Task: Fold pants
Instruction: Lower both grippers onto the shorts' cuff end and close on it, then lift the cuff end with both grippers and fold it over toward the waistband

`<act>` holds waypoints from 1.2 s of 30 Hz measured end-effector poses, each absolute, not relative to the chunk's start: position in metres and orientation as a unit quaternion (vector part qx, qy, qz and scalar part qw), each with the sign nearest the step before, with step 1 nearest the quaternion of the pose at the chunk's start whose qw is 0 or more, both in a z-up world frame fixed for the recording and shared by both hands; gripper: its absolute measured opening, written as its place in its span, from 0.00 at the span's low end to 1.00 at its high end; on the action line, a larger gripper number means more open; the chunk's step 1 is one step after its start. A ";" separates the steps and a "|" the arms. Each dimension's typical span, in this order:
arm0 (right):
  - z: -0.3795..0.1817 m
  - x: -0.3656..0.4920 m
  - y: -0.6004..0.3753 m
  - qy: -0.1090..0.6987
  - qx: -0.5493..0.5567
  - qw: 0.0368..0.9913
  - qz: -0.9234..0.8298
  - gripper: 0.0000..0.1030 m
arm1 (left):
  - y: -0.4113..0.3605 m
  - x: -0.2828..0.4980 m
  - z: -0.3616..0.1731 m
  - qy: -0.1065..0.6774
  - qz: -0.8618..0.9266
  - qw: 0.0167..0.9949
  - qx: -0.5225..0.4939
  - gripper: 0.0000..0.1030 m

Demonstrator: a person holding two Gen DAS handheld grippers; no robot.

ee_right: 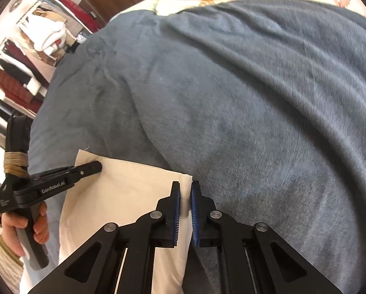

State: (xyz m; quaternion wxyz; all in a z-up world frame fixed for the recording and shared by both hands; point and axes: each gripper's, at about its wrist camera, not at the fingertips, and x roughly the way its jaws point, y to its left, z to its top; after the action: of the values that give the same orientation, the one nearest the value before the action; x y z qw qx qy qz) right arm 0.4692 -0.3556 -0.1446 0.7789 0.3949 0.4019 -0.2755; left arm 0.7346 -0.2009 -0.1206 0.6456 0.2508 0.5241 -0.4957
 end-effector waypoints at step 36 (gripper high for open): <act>0.025 0.429 -0.173 0.336 0.193 0.908 -0.158 0.07 | -0.024 0.666 0.028 0.379 -0.514 0.707 0.303 0.09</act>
State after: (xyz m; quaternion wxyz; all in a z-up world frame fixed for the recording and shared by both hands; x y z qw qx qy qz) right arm 0.4285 -0.1727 0.0251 0.9082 0.1926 0.3363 -0.1578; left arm 0.6656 -0.0243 0.0278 0.7071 0.3033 0.3788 -0.5143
